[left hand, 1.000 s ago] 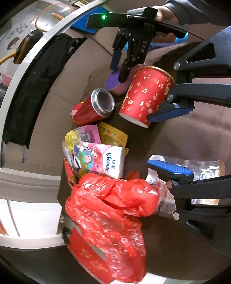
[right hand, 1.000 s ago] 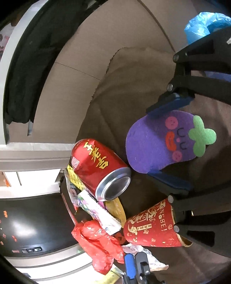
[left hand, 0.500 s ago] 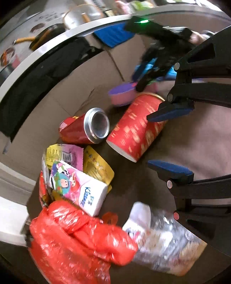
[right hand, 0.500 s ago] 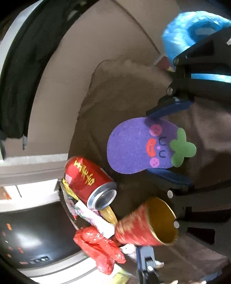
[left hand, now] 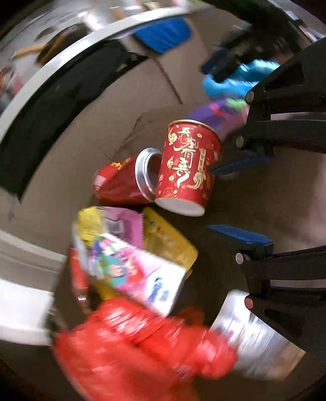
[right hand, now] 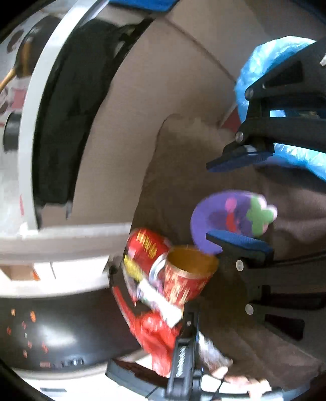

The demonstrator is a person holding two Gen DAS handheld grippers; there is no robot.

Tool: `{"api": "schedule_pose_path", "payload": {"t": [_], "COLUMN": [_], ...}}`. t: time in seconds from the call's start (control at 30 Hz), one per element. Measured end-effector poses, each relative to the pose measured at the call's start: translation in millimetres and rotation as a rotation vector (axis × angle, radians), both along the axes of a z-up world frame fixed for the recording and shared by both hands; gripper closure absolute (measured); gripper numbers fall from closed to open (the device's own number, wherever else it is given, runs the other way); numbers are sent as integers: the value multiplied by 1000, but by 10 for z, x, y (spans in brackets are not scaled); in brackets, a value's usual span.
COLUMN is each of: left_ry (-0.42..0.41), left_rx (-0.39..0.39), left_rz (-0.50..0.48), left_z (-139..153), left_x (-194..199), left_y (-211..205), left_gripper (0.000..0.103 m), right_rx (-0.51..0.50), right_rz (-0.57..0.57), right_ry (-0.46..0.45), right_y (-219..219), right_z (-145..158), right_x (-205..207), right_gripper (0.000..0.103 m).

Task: Collect trash

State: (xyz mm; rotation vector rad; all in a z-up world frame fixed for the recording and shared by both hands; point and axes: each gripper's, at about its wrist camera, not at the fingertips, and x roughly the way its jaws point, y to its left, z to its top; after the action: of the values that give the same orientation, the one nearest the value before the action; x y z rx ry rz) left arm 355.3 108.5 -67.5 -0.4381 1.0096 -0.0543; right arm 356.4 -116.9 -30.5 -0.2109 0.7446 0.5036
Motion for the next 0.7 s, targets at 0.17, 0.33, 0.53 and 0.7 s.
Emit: {"api": "schedule_pose_path", "payload": {"t": [0.17, 0.33, 0.53, 0.7], "left_ry": [-54, -103, -140, -251], "left_rx": [164, 259, 255, 404], "left_rz": [12, 23, 100, 82], "left_z": [92, 136, 152, 308], "left_x": [-314, -620, -879, -1008], "left_y": [186, 453, 897, 998], "left_gripper": [62, 62, 62, 62], "right_rx": [130, 125, 199, 198], "right_rz": [127, 139, 158, 186], "right_ry": [122, 175, 276, 216], "right_y": [290, 734, 971, 1020], "right_z": [42, -119, -306, -125], "right_x": [99, 195, 287, 103], "right_gripper": [58, 62, 91, 99]}}
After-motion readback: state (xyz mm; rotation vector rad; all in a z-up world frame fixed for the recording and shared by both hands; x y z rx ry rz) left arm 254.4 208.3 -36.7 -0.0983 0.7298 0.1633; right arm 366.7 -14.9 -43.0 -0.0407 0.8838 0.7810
